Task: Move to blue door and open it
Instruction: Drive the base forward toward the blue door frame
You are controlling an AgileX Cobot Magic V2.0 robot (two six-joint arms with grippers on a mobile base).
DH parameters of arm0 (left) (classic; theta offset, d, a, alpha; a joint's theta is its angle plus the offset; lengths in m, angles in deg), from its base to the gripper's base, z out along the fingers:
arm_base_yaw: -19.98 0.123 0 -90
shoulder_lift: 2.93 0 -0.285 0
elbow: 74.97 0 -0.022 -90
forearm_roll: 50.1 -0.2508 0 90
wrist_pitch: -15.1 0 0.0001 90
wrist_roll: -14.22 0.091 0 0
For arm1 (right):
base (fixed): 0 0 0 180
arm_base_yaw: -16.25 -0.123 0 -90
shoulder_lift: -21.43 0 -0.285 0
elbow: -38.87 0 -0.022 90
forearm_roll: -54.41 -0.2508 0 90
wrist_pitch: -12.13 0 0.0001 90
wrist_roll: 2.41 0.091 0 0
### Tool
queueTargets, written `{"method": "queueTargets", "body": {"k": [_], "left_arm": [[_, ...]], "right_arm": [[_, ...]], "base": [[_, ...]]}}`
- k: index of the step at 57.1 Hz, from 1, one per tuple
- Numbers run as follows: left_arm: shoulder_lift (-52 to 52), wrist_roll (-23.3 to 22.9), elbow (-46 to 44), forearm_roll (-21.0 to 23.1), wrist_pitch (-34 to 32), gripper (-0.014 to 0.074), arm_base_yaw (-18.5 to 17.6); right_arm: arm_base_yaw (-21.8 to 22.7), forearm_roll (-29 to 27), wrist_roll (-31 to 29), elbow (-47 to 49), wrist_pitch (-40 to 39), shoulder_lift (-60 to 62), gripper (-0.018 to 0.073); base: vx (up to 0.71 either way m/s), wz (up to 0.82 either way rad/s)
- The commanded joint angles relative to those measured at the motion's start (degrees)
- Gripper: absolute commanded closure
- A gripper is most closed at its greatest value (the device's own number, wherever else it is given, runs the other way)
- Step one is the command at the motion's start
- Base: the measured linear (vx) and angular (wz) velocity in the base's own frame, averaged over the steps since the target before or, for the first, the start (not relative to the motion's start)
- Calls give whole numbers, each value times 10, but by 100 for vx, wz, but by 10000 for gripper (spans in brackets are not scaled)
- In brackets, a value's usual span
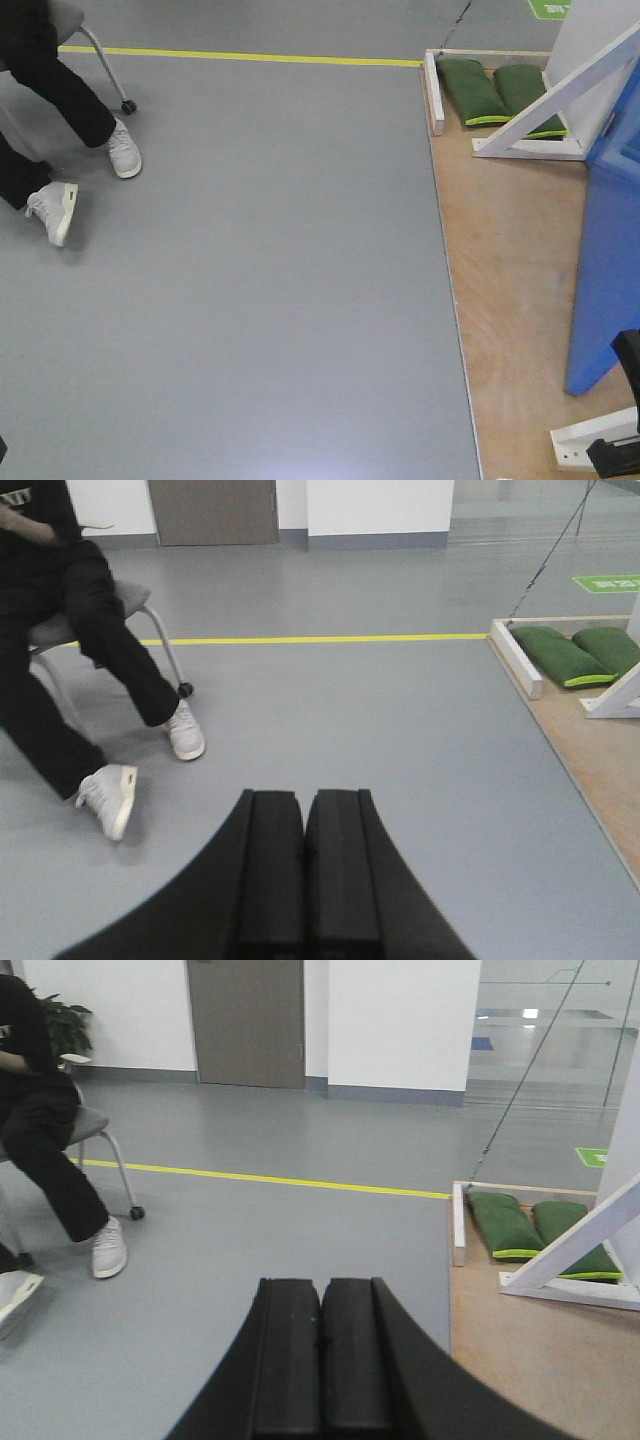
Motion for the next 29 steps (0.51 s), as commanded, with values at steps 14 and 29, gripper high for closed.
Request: {"method": "queueTargets", "body": {"k": [14,29], "left_arm": [[-7,-4,-15,1,-48,524,-3],[-7,-4,-15,1,-48,524,-3]], "right_arm": [[0,2,-2,-1,-49,8,547],[0,2,-2,-1,-49,8,547]], "base": [[37,-26],[33,-25]]}}
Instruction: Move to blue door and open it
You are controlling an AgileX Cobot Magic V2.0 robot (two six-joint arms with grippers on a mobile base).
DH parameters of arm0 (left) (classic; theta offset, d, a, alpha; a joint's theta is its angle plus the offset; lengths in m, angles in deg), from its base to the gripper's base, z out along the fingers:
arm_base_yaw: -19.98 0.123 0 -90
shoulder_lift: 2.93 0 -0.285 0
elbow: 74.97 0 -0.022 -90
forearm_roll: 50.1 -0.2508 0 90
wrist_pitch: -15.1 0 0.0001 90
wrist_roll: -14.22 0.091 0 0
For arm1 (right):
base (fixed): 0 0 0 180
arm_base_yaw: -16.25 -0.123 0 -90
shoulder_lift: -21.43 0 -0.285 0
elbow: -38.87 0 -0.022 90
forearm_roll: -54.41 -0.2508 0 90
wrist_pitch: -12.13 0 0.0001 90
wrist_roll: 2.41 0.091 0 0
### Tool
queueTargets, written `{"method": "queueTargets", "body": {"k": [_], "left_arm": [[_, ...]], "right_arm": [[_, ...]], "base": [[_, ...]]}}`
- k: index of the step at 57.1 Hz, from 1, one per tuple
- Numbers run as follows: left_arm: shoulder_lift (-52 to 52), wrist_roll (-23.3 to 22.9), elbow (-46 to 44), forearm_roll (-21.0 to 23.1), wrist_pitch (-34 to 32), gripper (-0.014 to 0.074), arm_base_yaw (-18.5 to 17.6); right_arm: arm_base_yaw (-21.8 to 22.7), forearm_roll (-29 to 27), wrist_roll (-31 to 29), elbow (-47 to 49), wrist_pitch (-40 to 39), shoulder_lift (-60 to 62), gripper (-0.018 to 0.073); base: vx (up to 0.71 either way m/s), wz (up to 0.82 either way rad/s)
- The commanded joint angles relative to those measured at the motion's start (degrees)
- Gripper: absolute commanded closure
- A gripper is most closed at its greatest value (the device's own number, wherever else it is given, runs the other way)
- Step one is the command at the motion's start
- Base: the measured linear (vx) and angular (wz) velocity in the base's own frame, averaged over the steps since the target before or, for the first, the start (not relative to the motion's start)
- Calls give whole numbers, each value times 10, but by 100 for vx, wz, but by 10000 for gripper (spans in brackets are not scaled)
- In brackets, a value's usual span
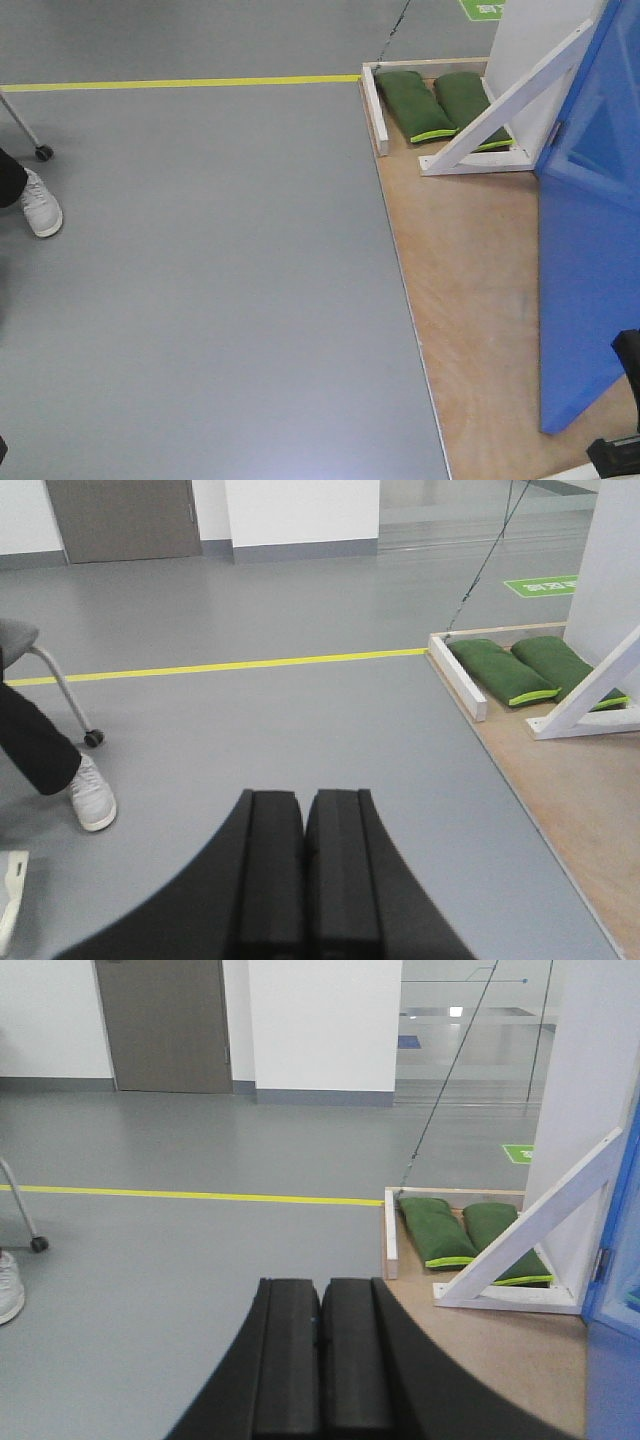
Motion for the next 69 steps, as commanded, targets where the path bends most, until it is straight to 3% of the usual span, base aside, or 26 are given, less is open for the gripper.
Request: {"method": "queueTargets", "body": {"k": [1,41,69], "left_arm": [[-7,-4,-15,1,-48,524,-3],[-7,-4,-15,1,-48,524,-3],[-7,-4,-15,1,-48,524,-3]], "right_arm": [[0,2,-2,-1,-49,8,547],[0,2,-2,-1,-48,8,547],[0,2,-2,-1,-48,8,547]], "base": [[32,-11],[29,5],[9,4]]}}
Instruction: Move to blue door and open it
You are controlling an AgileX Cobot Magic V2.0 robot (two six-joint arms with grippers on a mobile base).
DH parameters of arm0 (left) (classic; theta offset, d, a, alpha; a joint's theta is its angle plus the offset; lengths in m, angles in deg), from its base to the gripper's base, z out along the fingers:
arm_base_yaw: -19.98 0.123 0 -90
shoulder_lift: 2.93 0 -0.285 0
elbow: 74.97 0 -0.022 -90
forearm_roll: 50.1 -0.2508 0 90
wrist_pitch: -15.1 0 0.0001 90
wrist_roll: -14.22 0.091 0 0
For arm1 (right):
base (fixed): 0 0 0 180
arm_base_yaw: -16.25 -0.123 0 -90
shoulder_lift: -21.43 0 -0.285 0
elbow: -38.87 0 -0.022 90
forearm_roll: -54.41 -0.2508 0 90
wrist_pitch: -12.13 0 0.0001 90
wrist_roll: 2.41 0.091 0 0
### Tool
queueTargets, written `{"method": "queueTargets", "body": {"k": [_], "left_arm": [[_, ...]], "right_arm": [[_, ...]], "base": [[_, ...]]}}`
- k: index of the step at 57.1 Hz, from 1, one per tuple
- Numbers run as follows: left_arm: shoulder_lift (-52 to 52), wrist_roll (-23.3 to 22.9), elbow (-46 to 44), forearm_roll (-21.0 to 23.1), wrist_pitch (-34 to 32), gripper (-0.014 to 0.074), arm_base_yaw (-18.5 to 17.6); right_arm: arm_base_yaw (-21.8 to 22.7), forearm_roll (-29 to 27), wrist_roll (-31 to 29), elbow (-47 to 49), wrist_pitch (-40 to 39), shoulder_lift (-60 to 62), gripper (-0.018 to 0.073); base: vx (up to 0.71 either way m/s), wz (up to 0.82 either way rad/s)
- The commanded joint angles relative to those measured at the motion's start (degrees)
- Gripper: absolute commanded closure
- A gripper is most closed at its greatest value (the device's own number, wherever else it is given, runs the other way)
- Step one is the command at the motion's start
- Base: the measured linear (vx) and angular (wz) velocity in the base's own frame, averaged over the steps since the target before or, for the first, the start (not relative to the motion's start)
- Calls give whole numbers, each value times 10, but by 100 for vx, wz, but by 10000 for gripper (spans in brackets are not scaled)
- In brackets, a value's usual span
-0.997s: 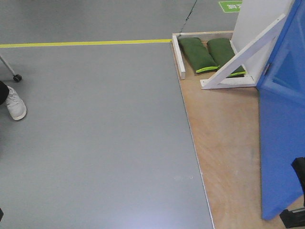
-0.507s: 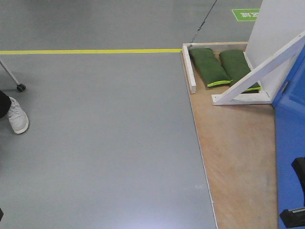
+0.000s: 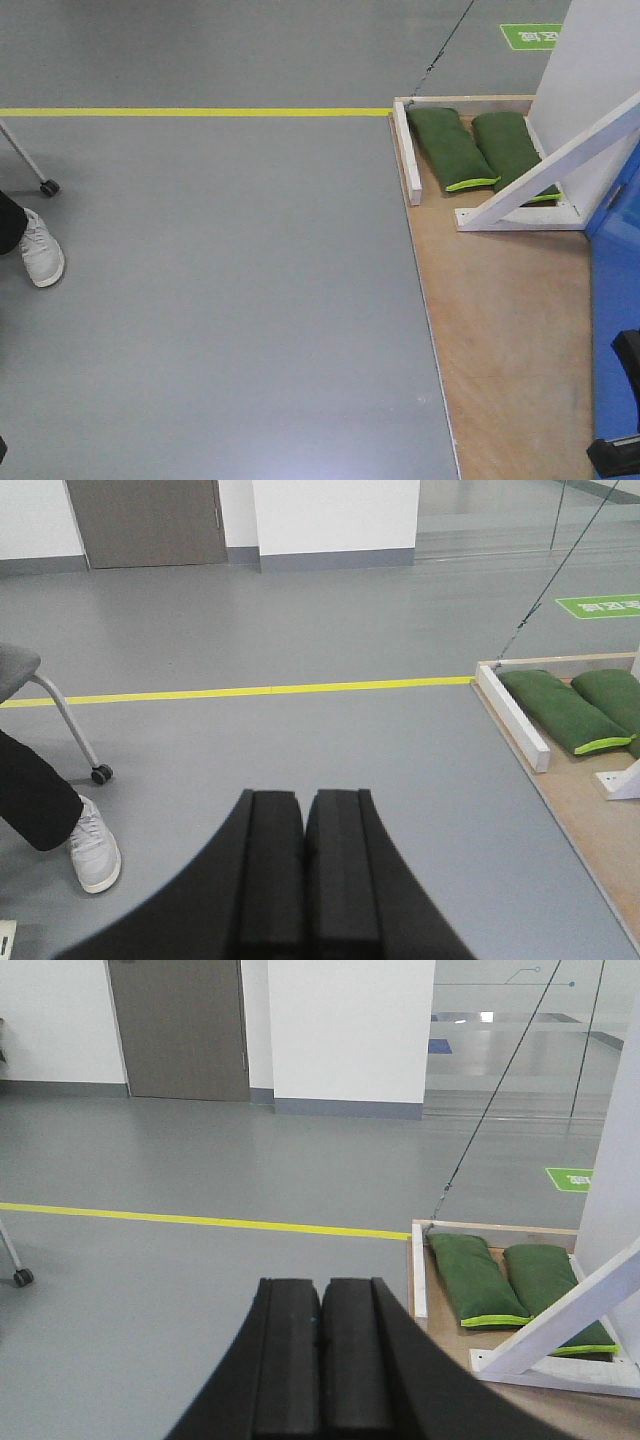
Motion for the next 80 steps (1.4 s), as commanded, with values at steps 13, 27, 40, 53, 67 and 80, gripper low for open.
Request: {"method": "queueTargets", "body": {"k": [13,27,40,53,67,80], "left_arm": [[-7,-4,-15,1,-48,524,-3],[-7,-4,-15,1,-48,524,-3],[-7,-4,-15,1,-48,524,-3],[-7,-4,-15,1,-48,524,-3],[-7,-4,-15,1,-48,524,-3],[-7,-4,-15,1,-48,524,-3]], "right_arm": [[0,2,-2,-1,-49,8,547],[0,8,-2,57,12,8,547],[0,-7,-2,289,137,-73,547],[0,-12,-2,545,132,-248,547],[0,-10,-2,679,35,-358,547],[26,-11,-2,679,-56,-381,547]], "base": [[1,0],[0,0],[0,0],[0,0],[0,0],[0,0]]}}
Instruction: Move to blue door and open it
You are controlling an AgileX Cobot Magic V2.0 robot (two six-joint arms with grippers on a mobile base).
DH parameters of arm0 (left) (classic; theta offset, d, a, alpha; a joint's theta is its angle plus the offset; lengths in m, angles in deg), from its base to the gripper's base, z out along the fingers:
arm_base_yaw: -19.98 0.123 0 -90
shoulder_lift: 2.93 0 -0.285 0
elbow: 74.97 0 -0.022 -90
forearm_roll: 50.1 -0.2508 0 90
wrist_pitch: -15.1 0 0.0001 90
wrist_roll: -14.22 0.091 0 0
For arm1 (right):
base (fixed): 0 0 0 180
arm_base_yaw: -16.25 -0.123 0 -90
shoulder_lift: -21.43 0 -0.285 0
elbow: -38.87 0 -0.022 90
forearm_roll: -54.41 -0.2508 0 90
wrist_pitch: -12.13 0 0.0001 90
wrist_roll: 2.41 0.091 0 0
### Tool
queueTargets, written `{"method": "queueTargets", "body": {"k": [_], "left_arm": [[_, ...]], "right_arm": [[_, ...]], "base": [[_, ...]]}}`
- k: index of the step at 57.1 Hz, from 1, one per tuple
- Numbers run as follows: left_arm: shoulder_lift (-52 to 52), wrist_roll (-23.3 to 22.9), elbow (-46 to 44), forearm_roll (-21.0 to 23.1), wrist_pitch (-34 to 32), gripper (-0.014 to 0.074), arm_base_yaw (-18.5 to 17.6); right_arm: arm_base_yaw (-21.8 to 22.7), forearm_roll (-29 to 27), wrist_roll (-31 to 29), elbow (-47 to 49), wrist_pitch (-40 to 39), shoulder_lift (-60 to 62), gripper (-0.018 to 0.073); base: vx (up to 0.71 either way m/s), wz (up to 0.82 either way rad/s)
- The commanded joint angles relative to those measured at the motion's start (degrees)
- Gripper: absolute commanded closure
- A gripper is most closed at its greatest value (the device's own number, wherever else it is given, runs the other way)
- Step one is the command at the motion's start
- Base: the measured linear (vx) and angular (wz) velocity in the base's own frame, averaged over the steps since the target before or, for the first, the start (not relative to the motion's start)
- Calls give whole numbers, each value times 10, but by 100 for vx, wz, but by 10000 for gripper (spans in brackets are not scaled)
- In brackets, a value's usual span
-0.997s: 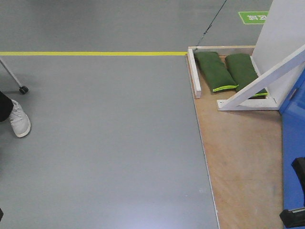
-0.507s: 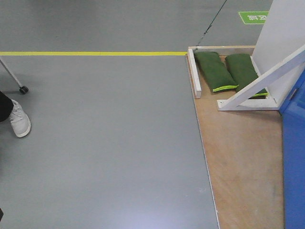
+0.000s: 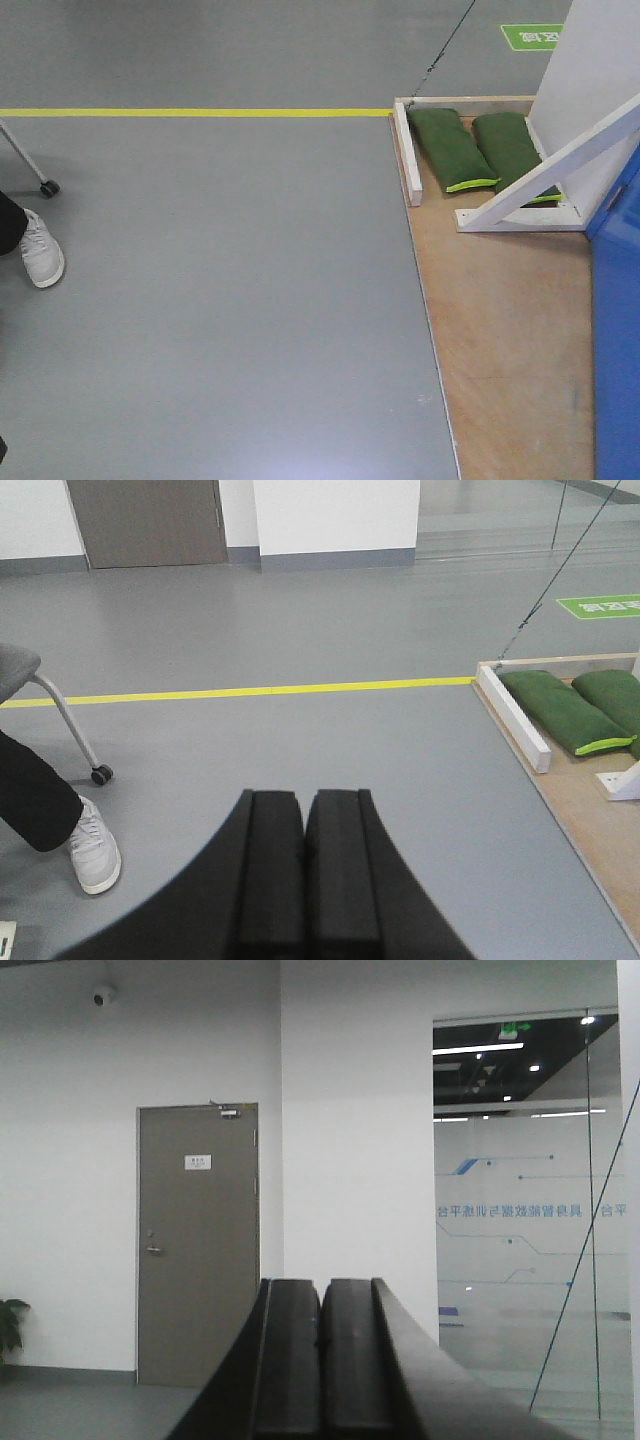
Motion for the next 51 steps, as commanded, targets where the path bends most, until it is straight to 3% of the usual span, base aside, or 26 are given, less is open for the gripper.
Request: {"method": "queueTargets", "body": {"k": [1,9,19,30,31,44,51], "left_arm": [[-7,-4,-15,1,-48,524,-3],[-7,-4,-15,1,-48,524,-3],[-7,-4,-15,1,-48,524,-3],[-7,-4,-15,1,-48,524,-3],[-7,-4,-15,1,-48,524,-3],[-7,-4,-15,1,-48,524,-3],[-7,-4,-15,1,-48,524,-3]], "right_arm": [[26,2,-2,18,-73,-17,547],[141,30,-2,18,-85,-46,547],[323,47,-2,18,-120,-62,547],[485,46,-2,18,-251,-82,547],[543,45,-2,41,-327,-109,547],[646,-13,-2,148,-331,-165,547],[713,-16,-2,187,-331,-194,547]], "base": [[0,0],[0,0],[0,0],[0,0],[0,0],[0,0],[0,0]]}}
